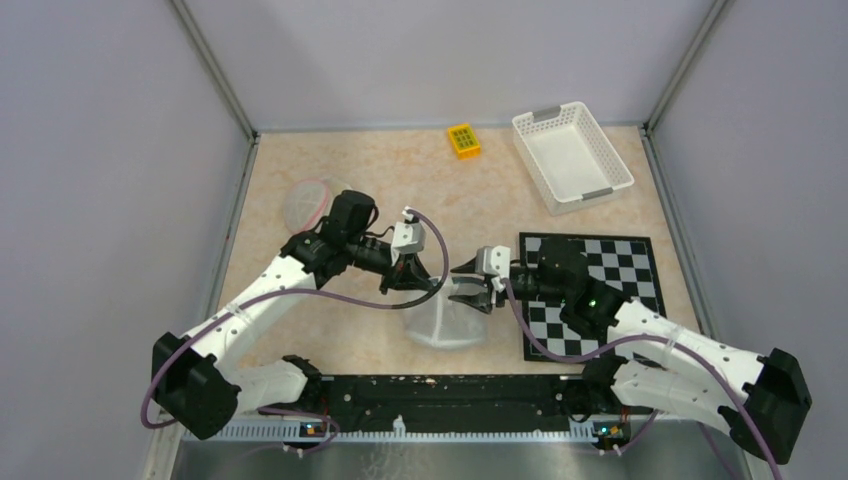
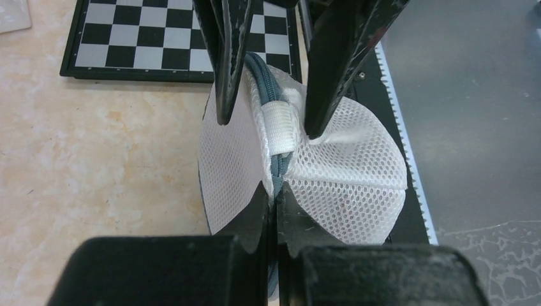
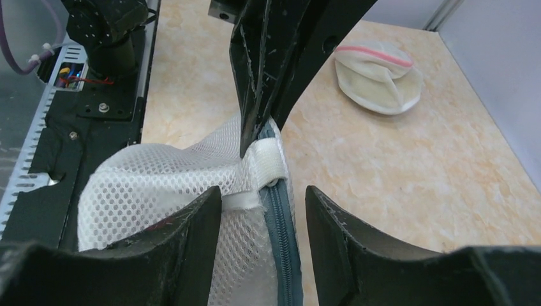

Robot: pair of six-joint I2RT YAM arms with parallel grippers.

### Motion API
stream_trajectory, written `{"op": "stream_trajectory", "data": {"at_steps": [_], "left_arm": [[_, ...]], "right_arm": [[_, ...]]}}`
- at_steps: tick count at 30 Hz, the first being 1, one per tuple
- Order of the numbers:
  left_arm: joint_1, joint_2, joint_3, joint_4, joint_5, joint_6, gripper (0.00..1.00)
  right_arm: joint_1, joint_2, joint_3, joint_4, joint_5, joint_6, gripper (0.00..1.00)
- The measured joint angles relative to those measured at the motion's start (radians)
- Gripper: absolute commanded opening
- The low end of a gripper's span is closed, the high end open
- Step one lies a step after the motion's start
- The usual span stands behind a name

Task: Unzip the laundry bag and remove the bra
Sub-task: Unzip the laundry bag at the center of the board.

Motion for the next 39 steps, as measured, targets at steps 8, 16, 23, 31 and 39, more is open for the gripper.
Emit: {"op": "stream_trajectory", "data": {"at_steps": [8, 16, 23, 31, 39], "left_arm": [[0.010, 0.000, 0.000, 0.013, 0.088, -0.026, 0.00], [0.014, 0.000, -0.002, 0.045, 0.104, -0.076, 0.15], [0.061, 0.000, -0.051, 0.196, 0.151, -0.283, 0.49], [0.124, -0.056, -0.205, 0.422, 0.207, -0.599, 0.57], [0.148, -0.081, -0.287, 0.669, 0.154, -0.911, 0.67]], "right_arm": [[0.001, -0.004, -0.040, 0.025, -0.001, -0.039, 0.29], [0.001, -0.014, -0.045, 0.056, -0.028, -0.048, 0.01], [0.001, -0.014, -0.074, 0.113, -0.018, -0.013, 0.00], [0.002, -0.051, -0.132, 0.163, 0.024, 0.063, 0.00], [0.002, -0.056, -0.158, 0.197, 0.040, 0.122, 0.00]]}}
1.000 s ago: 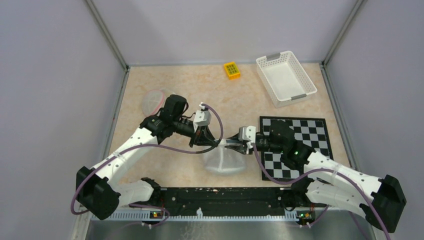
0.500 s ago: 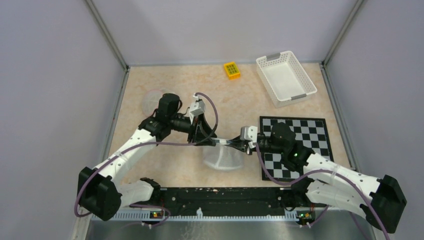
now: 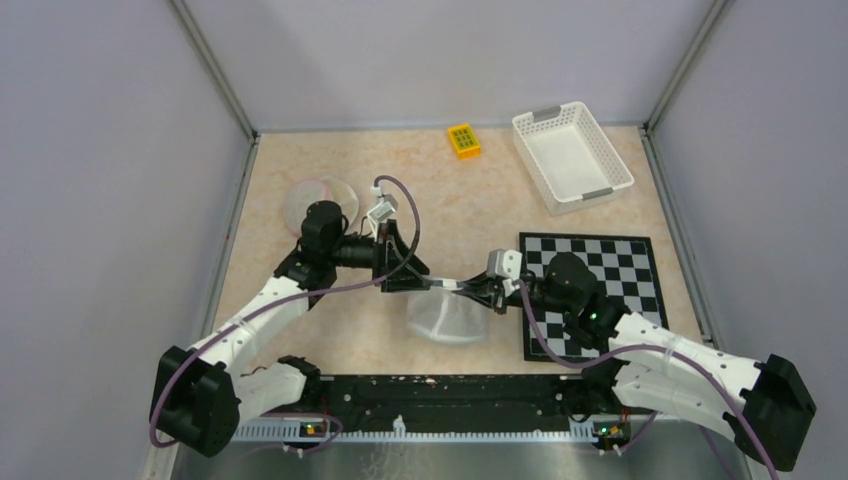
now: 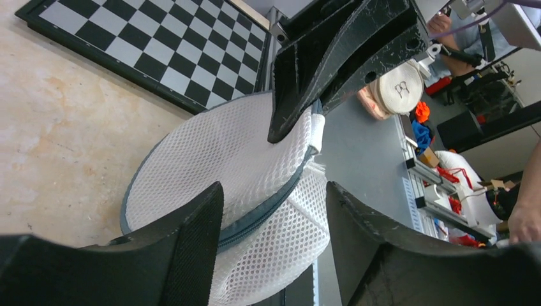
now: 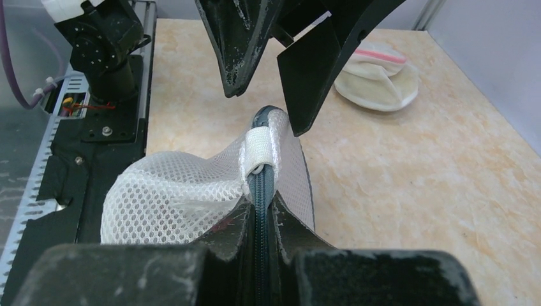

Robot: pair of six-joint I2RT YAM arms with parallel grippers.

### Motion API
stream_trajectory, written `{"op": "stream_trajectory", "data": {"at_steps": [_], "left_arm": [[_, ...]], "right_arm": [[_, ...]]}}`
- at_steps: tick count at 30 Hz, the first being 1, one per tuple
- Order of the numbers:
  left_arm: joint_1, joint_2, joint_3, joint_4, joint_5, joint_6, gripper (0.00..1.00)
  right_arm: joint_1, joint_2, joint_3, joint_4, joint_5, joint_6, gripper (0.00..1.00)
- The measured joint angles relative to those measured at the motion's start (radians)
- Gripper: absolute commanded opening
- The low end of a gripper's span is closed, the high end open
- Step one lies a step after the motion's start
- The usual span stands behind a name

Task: Unzip the laundry bag and remove the bra
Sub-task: Unzip the laundry bag at the center of the board.

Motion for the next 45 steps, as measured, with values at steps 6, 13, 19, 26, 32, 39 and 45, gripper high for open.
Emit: {"op": "stream_trajectory", "data": {"at_steps": [6, 13, 19, 26, 32, 39, 45], "left_arm": [[0.000, 0.010, -0.003, 0.064, -0.051, -0.093, 0.72], [-0.003, 0.014, -0.014, 0.082, -0.111, -0.106, 0.72], [-0.024, 0.018, -0.041, 0.105, -0.144, -0.101, 0.72], [-0.034, 0.027, -0.050, 0.160, -0.139, -0.124, 0.72], [-0.041, 0.029, -0.050, 0.192, -0.138, -0.140, 0.70], [-0.048, 0.029, -0.050, 0.188, -0.145, -0.141, 0.67], [-0.050, 0.029, -0.056, 0.194, -0.161, -0.158, 0.66]], "right_arm": [[0.000, 0.002, -0.005, 0.031, 0.023, 0.060, 0.00], [-0.001, 0.010, -0.019, 0.071, 0.035, 0.132, 0.00], [-0.001, 0.017, -0.019, 0.084, 0.034, 0.152, 0.00], [-0.001, 0.038, -0.019, 0.089, 0.023, 0.153, 0.00], [-0.001, 0.042, -0.019, 0.090, 0.015, 0.153, 0.00], [-0.001, 0.042, -0.019, 0.091, 0.016, 0.164, 0.00], [-0.001, 0.042, -0.019, 0.096, 0.018, 0.186, 0.00]]}}
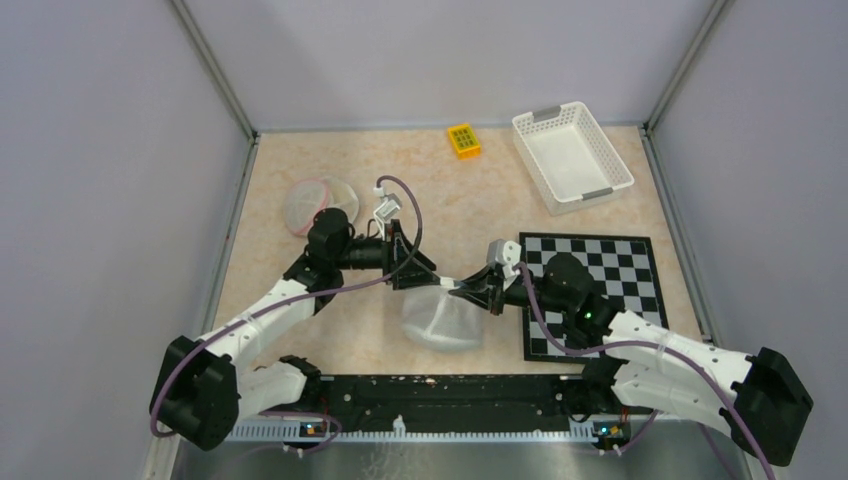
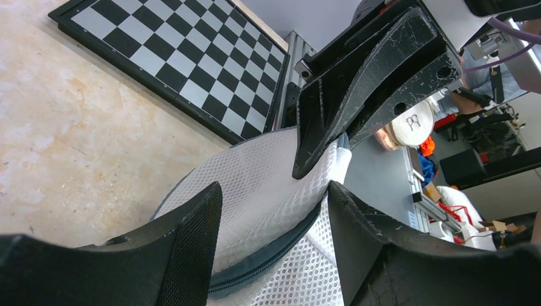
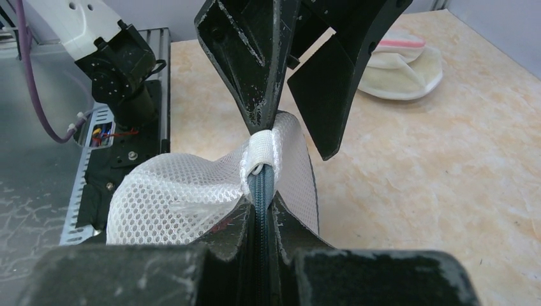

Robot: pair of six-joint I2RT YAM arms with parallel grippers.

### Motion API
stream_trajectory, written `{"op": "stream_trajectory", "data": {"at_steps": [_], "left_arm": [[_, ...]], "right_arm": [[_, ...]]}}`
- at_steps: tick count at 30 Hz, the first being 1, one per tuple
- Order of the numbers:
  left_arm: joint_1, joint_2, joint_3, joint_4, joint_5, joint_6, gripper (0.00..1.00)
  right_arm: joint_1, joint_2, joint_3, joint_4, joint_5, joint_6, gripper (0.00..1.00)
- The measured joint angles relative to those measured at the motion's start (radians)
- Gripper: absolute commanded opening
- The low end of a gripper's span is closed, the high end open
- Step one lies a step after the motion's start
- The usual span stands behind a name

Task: Unzip the laundry bag and remove the bra
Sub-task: Unzip the laundry bag at the center of the board.

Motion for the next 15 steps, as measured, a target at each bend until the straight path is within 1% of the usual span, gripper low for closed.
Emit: {"op": "stream_trajectory", "data": {"at_steps": [8, 11, 15], "left_arm": [[0.000, 0.030, -0.038, 0.091, -0.002, -0.099, 0.66], [0.000, 0.038, -0.066, 0.167, 0.007, -0.160, 0.66], [0.000, 0.054, -0.086, 0.263, 0.028, -0.237, 0.63]], "right_arm": [[0.000, 0.000, 0.000, 0.001, 0.000, 0.038, 0.00], [0.000, 0.000, 0.000, 0.005, 0.000, 0.047, 0.00], [0.000, 0.000, -0.001, 0.023, -0.001, 0.056, 0.00]]}}
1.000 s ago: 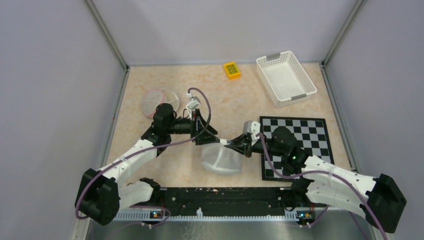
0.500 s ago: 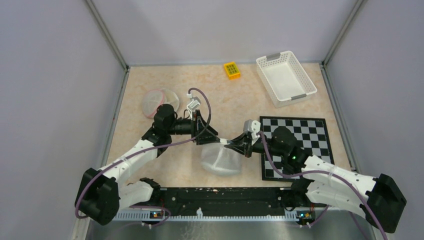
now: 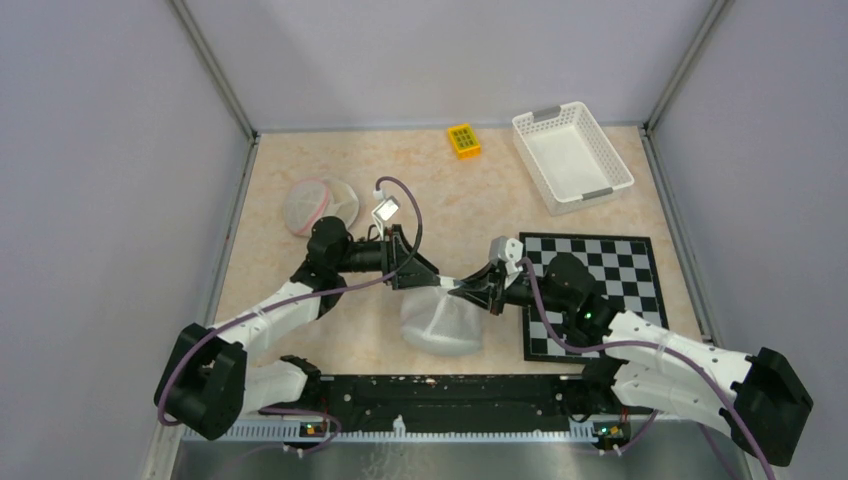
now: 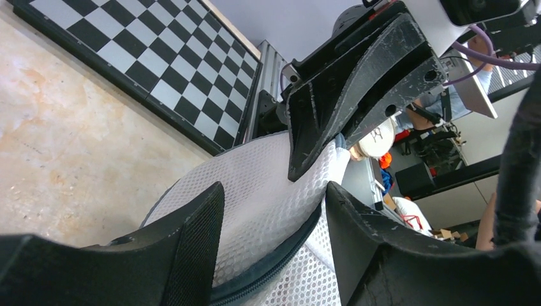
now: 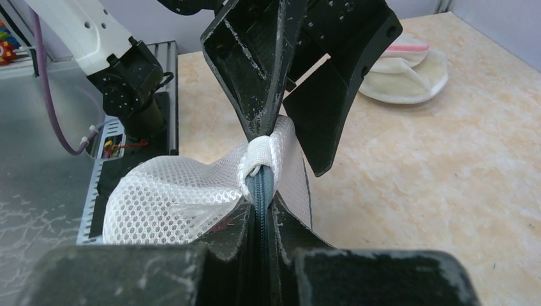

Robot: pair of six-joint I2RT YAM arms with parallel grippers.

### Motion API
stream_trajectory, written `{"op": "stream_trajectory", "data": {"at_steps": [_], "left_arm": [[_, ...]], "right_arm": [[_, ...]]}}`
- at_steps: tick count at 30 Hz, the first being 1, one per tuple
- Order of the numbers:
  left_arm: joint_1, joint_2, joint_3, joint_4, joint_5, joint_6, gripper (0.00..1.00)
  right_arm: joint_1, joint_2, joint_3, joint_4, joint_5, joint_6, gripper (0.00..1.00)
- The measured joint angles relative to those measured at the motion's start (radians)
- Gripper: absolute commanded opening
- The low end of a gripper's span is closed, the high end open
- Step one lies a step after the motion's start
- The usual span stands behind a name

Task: Unzip the laundry bag and remove the bra
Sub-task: Unzip the laundry bag at the center of the board.

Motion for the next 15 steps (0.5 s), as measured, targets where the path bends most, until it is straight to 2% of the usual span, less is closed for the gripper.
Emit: {"op": "stream_trajectory", "data": {"at_steps": [7, 15], "left_arm": [[-0.014, 0.005, -0.004, 0.082, 0.026, -0.045, 0.57], [-0.026, 0.035, -0.004, 0.105, 0.039, -0.066, 0.52]], "right_arm": [[0.000, 0.010, -0.002, 0.043, -0.006, 0.006, 0.00], [0.000, 0.037, -0.002, 0.064, -0.006, 0.014, 0.00]]}}
